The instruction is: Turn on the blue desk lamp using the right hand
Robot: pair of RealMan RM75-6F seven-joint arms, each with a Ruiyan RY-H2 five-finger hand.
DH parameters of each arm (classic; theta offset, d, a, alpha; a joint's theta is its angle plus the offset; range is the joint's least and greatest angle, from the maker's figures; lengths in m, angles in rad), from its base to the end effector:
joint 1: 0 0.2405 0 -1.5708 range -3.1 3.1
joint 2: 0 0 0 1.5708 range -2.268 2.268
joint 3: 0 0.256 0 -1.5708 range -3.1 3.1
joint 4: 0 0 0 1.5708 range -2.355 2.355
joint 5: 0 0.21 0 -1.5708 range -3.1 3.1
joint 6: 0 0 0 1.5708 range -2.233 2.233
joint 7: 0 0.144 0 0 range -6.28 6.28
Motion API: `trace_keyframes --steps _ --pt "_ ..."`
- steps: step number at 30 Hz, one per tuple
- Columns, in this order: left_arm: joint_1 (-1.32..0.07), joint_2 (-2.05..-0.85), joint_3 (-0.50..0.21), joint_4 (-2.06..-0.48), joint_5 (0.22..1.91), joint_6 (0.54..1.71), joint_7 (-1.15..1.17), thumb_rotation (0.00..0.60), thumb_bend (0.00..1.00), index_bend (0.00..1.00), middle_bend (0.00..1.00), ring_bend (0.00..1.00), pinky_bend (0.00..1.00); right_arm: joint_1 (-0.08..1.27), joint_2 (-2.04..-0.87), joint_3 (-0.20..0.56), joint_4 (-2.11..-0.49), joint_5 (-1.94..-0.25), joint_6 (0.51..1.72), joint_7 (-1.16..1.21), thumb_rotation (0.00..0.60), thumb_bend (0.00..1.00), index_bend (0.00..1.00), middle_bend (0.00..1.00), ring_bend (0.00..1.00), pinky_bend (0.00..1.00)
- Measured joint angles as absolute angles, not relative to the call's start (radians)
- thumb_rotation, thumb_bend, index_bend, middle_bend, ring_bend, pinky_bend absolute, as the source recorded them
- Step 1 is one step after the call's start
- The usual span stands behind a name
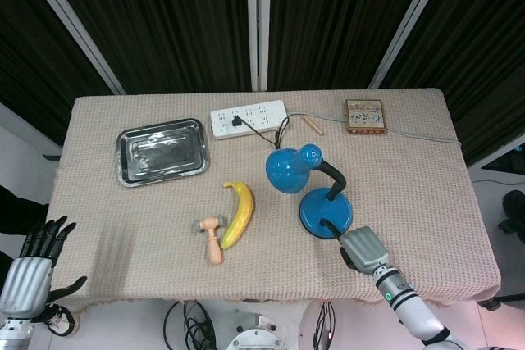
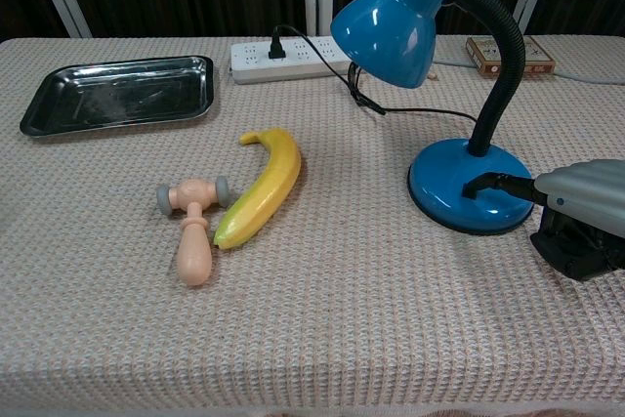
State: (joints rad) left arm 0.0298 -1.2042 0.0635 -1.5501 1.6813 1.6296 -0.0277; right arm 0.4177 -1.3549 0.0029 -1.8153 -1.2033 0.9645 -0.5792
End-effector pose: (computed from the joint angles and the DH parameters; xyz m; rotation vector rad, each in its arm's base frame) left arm -0.3073 0.1207 0.1316 -1.4365 -0.9292 -0.9838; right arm -0.2146 -0.2170 0.0025 2.0007 -1.0355 0.6088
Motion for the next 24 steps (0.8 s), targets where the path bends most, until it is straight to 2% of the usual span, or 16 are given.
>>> trace_keyframes --steps 15,24 --pt "0.032 -1.202 0.062 -1.553 1.682 1.633 -0.026 0.6 0.02 0.1 0.04 0.0 0.0 0.443 -1.365 -0.04 -1.819 -1.165 0.975 -0.624 0.6 0.62 0.0 0.87 0.7 0.63" --pt "0.033 -1.202 0.062 -1.555 1.685 1.636 -0.026 0.6 0.02 0.1 0.04 0.0 0.0 0.434 -1.382 -0.059 -1.809 -1.188 1.024 -0.636 0.6 0.62 0.0 0.87 0.7 0.63"
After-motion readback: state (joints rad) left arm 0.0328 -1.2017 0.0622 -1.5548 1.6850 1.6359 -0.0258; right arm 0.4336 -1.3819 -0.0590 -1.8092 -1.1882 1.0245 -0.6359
